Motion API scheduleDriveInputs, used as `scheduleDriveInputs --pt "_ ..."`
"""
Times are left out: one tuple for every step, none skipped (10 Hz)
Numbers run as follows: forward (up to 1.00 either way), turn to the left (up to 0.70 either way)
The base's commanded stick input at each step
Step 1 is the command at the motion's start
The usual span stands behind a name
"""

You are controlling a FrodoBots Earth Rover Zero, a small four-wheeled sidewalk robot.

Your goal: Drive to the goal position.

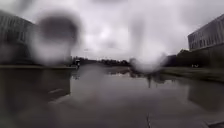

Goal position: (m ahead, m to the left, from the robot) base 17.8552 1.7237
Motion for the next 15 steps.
scheduleDriveInputs --pt "0.7 0.0" --pt "0.7 0.0" --pt "0.7 0.0" --pt "0.7 0.0" --pt "0.7 0.0" --pt "0.7 0.0" --pt "0.7 0.0" --pt "0.7 0.0" --pt "0.7 0.0" --pt "0.7 0.0" --pt "0.7 0.0" --pt "0.7 0.0" --pt "0.7 0.0" --pt "0.7 0.0" --pt "0.7 0.0"
